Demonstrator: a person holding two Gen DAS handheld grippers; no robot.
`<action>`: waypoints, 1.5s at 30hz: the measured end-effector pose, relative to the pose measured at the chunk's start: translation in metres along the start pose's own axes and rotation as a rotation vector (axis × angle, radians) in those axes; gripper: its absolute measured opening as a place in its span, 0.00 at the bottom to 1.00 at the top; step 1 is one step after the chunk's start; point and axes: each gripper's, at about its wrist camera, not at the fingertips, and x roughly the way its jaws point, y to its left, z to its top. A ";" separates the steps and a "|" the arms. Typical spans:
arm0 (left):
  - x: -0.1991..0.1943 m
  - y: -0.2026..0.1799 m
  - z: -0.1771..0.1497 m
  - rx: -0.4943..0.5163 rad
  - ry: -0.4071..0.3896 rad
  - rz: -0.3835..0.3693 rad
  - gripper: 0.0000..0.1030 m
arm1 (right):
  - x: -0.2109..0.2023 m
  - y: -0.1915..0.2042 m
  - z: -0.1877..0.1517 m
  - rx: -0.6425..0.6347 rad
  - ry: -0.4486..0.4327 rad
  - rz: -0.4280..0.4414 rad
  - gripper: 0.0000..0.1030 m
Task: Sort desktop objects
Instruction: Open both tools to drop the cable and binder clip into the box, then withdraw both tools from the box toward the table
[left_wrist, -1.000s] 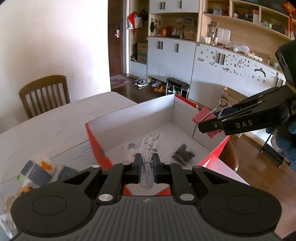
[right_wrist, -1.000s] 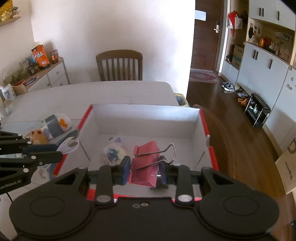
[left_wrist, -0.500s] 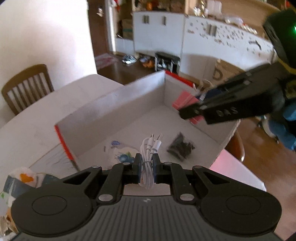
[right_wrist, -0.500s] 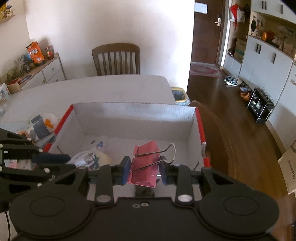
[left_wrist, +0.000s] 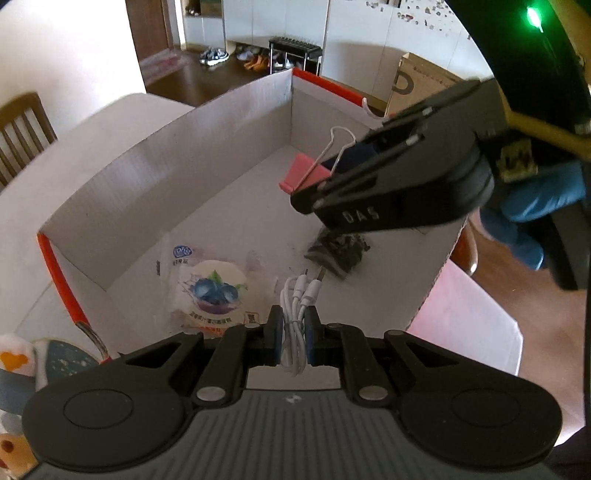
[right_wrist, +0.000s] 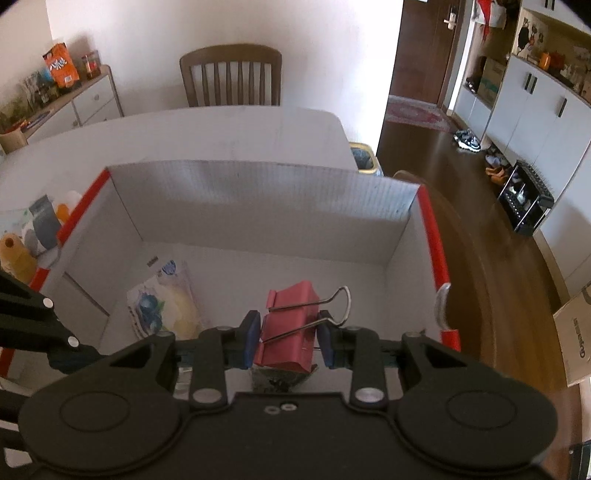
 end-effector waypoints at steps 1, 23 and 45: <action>0.001 0.002 0.000 -0.009 0.001 -0.009 0.11 | 0.003 0.000 -0.001 0.001 0.008 0.002 0.31; 0.004 0.018 -0.007 -0.141 -0.004 -0.122 0.36 | 0.021 -0.006 -0.004 0.021 0.079 0.042 0.46; -0.055 -0.002 -0.025 -0.142 -0.216 -0.066 0.63 | -0.034 -0.010 -0.001 0.046 -0.022 0.098 0.71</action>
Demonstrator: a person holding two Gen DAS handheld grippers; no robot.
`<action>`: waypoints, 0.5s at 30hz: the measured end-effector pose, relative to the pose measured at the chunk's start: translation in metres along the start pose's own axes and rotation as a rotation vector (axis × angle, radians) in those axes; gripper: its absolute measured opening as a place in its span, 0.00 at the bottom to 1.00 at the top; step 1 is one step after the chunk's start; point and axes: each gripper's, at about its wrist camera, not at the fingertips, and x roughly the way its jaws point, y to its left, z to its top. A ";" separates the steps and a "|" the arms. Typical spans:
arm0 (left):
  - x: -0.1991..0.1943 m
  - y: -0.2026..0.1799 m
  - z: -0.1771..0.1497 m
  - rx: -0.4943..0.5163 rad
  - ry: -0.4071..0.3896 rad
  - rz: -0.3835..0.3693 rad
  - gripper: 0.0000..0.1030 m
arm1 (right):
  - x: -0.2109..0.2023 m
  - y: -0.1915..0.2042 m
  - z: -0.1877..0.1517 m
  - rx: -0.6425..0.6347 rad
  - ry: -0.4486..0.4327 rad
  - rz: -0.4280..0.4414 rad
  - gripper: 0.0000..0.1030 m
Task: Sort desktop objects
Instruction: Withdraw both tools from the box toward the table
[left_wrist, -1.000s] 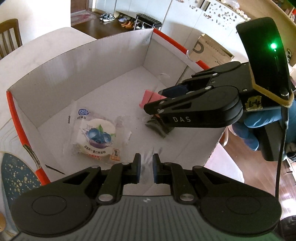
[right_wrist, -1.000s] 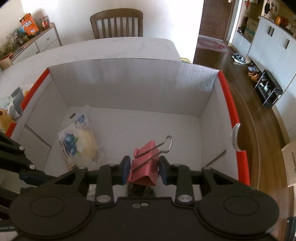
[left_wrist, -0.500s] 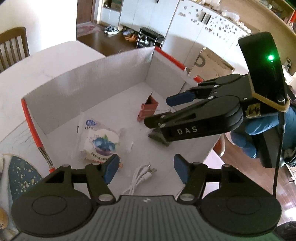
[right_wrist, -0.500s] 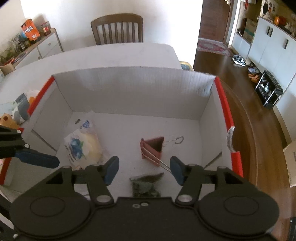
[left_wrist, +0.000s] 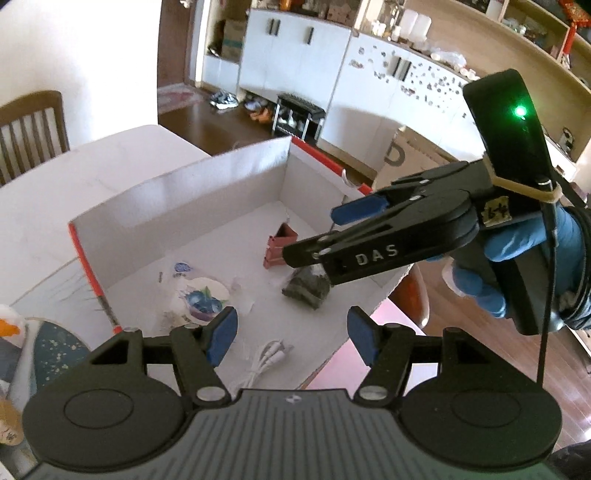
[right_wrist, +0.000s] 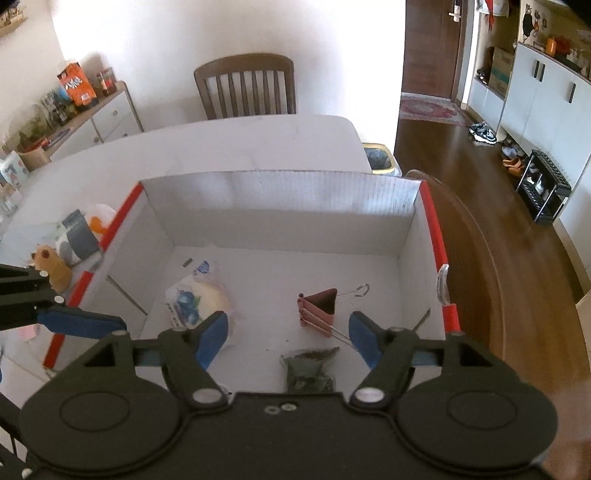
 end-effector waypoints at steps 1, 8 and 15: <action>-0.003 0.000 0.000 -0.006 -0.007 0.002 0.63 | -0.003 0.000 0.000 0.002 -0.005 0.003 0.71; -0.025 -0.001 -0.006 -0.012 -0.064 0.029 0.63 | -0.028 0.009 -0.002 0.014 -0.058 0.034 0.73; -0.045 0.001 -0.016 0.010 -0.101 0.036 0.69 | -0.048 0.023 -0.004 0.027 -0.102 0.035 0.73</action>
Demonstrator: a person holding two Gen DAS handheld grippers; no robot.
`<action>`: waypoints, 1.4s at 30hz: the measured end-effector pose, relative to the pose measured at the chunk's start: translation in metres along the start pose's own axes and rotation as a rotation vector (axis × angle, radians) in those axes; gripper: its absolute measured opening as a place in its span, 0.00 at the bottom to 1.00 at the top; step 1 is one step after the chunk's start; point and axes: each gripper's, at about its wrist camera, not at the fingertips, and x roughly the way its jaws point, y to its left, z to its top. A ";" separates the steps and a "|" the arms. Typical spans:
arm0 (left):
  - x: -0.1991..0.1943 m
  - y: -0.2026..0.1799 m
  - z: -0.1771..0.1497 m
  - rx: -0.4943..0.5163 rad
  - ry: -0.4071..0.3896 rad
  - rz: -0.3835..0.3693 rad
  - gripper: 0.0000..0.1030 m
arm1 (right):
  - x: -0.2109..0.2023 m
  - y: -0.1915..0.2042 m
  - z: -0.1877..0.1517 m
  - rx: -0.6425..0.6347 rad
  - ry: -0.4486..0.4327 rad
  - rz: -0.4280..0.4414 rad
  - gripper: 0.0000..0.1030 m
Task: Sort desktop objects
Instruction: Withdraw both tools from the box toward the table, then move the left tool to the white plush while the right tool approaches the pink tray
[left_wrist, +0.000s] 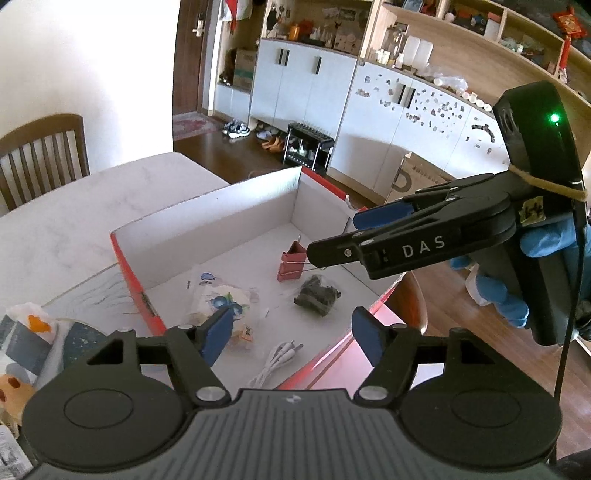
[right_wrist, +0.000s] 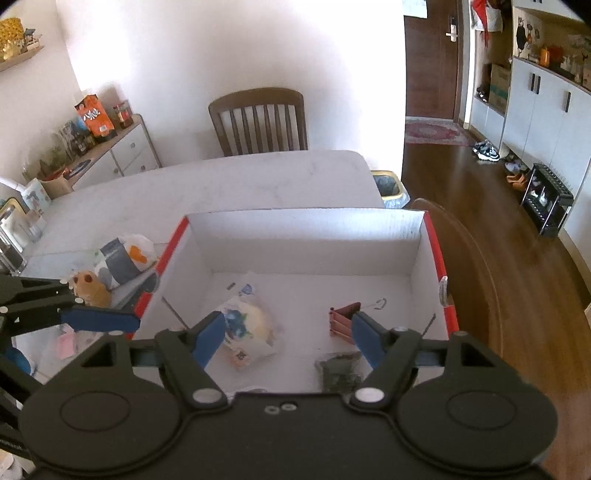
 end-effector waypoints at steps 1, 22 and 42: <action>-0.005 0.001 -0.002 0.001 -0.007 0.000 0.70 | -0.002 0.003 -0.001 0.002 -0.005 -0.002 0.73; -0.095 0.062 -0.063 -0.034 -0.127 0.068 0.99 | -0.014 0.104 -0.017 0.032 -0.044 0.000 0.76; -0.148 0.136 -0.151 -0.073 -0.082 0.153 0.99 | 0.021 0.209 -0.030 -0.001 0.007 0.020 0.76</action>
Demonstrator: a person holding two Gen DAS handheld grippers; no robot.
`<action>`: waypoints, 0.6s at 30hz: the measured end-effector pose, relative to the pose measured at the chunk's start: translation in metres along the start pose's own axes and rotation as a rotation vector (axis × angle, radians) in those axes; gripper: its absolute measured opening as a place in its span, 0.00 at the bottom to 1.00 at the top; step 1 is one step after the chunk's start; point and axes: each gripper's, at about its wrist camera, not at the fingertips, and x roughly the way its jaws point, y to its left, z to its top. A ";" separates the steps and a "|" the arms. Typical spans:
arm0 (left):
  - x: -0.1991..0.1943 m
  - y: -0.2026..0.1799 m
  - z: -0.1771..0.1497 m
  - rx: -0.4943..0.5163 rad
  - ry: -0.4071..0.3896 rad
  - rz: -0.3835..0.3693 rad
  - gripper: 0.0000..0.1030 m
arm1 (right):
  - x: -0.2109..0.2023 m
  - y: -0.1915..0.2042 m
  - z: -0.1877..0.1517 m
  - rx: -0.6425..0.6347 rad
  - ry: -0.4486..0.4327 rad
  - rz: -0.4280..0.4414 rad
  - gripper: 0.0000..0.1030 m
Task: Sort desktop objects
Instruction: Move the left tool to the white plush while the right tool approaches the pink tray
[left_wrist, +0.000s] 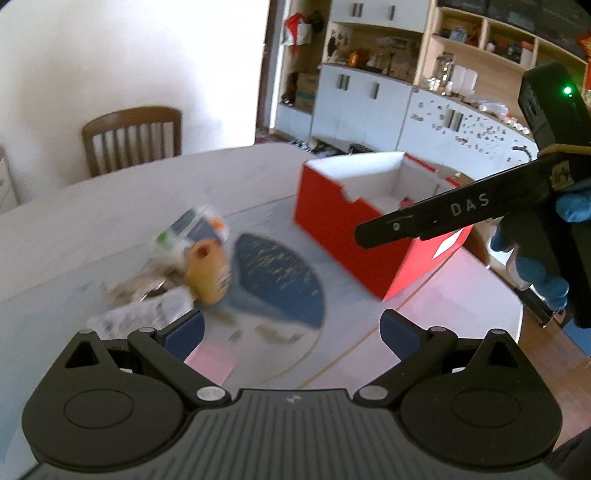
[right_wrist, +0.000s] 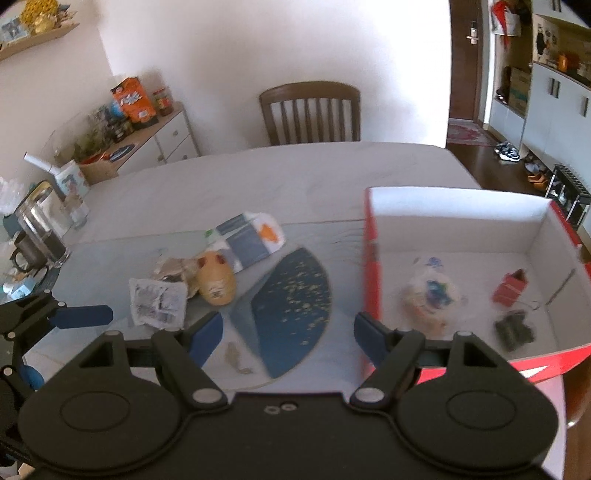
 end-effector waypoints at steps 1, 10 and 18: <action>-0.001 0.005 -0.004 -0.006 0.008 0.008 0.99 | 0.004 0.006 -0.001 -0.004 0.007 0.004 0.76; -0.014 0.040 -0.043 -0.012 0.050 0.065 0.99 | 0.037 0.052 -0.012 -0.052 0.054 0.041 0.76; -0.015 0.062 -0.068 -0.027 0.093 0.086 0.99 | 0.067 0.088 -0.020 -0.118 0.106 0.077 0.76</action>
